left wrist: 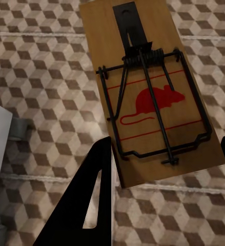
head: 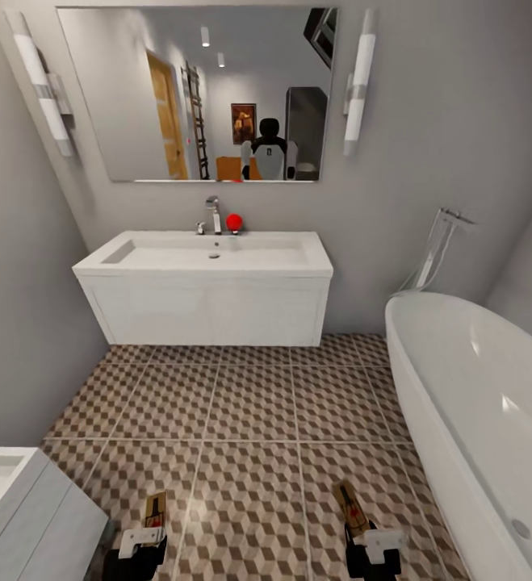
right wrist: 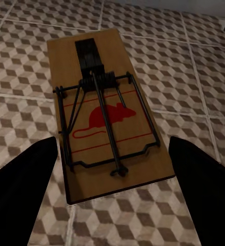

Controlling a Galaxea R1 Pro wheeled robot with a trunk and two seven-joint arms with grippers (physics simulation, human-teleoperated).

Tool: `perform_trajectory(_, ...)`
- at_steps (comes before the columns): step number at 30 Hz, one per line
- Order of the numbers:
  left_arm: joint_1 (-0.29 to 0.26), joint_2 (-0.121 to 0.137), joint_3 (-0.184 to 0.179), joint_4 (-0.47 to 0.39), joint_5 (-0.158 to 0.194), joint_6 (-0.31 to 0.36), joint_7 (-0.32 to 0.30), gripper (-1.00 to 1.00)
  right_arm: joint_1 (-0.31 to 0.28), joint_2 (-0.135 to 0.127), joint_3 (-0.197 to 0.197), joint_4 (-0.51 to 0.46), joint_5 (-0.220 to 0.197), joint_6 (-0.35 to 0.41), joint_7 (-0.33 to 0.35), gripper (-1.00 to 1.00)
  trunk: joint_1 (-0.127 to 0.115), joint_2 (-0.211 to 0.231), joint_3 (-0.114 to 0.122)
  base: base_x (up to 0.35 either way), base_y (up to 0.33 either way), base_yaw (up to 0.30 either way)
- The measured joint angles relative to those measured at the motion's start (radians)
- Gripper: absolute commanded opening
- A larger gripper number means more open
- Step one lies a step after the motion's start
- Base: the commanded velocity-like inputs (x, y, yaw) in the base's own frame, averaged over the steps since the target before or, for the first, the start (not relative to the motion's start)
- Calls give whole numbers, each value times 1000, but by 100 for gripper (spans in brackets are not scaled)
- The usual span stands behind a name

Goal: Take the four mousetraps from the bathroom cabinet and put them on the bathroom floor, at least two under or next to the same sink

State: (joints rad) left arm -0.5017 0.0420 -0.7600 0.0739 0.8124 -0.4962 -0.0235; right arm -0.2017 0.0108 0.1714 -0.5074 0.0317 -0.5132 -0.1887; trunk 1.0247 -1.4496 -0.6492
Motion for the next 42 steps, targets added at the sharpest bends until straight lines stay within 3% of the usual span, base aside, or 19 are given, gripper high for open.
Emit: perform_trajectory(42, 1, 3, 1, 0, 1, 0, 1, -100, 0, 0, 0, 0, 0, -1, 0, -100, 0, 0, 0, 168, 0, 0)
